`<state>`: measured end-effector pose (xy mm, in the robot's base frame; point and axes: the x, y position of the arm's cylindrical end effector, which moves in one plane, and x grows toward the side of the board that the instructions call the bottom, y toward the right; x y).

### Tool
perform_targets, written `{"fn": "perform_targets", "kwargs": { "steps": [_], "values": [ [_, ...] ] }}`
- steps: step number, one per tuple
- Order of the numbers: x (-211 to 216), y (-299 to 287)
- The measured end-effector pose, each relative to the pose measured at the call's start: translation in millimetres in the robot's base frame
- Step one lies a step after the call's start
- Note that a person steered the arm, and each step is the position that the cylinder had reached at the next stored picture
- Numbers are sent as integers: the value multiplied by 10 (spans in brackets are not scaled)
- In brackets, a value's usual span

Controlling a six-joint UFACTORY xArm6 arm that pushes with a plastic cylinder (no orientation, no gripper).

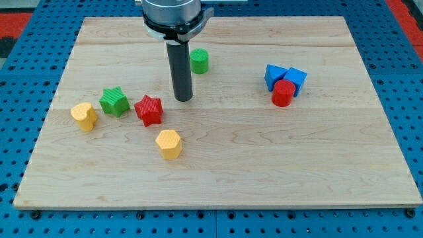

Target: Push the red star close to the green star

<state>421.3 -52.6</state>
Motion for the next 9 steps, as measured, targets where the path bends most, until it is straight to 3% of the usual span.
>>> {"fn": "perform_targets", "kwargs": {
  "steps": [1,7,9],
  "values": [
    [500,3],
    [267,35],
    [622,-843]
  ]
}}
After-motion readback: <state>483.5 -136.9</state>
